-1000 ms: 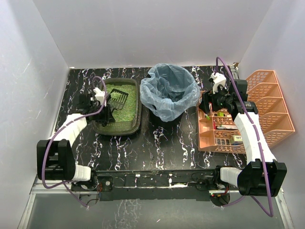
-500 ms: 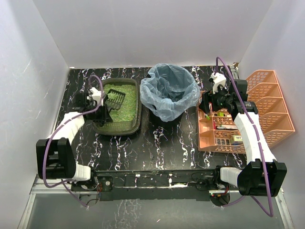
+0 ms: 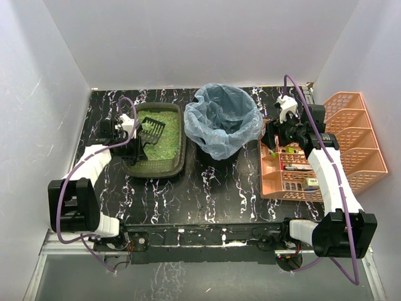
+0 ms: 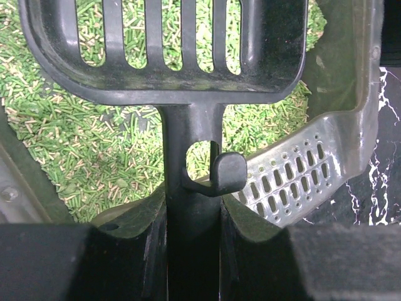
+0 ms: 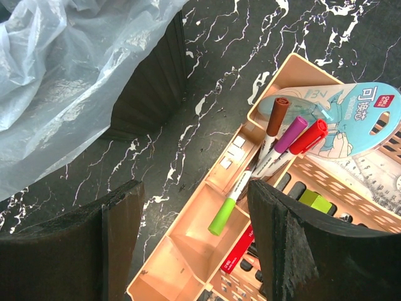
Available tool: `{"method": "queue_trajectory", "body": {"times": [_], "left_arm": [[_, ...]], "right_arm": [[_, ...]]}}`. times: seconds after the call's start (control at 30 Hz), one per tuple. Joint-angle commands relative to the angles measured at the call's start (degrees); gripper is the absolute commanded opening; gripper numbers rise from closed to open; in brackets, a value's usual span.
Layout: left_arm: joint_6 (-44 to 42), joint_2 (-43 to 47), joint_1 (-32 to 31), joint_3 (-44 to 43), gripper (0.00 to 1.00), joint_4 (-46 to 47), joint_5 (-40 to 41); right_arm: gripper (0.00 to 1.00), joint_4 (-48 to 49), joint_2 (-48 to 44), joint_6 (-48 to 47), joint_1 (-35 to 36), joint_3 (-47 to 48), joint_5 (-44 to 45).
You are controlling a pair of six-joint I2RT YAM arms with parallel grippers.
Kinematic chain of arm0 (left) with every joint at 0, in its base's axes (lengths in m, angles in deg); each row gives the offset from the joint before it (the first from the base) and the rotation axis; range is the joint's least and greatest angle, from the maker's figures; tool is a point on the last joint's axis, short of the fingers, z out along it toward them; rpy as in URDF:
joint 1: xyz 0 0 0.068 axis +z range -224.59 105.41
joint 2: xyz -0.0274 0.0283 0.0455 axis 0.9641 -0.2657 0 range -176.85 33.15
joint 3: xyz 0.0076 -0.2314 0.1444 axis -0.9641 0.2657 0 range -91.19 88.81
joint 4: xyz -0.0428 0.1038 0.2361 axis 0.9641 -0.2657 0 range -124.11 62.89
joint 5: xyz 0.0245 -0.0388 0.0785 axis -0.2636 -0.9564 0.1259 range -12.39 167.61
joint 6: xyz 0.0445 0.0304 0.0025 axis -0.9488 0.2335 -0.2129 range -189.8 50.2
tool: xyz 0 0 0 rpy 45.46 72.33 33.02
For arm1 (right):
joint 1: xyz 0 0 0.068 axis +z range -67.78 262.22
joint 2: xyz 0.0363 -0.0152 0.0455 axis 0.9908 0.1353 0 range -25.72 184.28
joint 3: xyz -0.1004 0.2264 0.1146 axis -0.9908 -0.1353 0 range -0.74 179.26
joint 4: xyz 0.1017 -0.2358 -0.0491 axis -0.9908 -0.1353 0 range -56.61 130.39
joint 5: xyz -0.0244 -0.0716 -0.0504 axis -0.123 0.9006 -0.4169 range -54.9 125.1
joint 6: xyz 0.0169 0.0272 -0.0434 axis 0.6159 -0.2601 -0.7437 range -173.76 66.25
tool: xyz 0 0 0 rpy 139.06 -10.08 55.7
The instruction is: Clean the litter box
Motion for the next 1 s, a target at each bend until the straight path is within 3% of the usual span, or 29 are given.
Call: {"method": "queue_trajectory", "body": {"times": [0.0,0.1,0.23,0.4,0.57,0.8,0.97], "left_arm": [[-0.8,0.8,-0.8,-1.9,0.0,-2.6,-0.4],[-2.2,-0.3,-0.4,-4.3,0.0,-6.2,-1.7],[-0.8,4.5,-0.3,0.7,0.0,-2.8,-1.9],[-0.3,-3.7,-0.3,-6.5,0.0,-6.4,-4.3],[-6.1,8.8,2.9,0.9,0.0,-7.3,-1.5],[-0.9,-2.4,0.5,-6.0,0.0,-4.7,-4.3],[-4.7,7.0,0.6,1.6,0.0,-6.5,-1.0]], "right_arm": [[0.72,3.5,0.0,-0.6,-0.3,1.1,-1.4],[0.72,3.1,0.4,-0.4,-0.3,1.2,-1.8],[0.72,3.4,-0.5,-0.7,-0.3,0.9,-0.8],[0.72,2.1,1.6,-0.5,-0.3,2.8,-2.1],[0.73,2.9,0.4,-0.7,-0.3,1.7,-1.7],[0.73,1.9,0.0,-0.9,-0.3,2.4,-1.3],[0.73,3.2,-0.6,-0.5,-0.3,0.9,-1.5]]}}
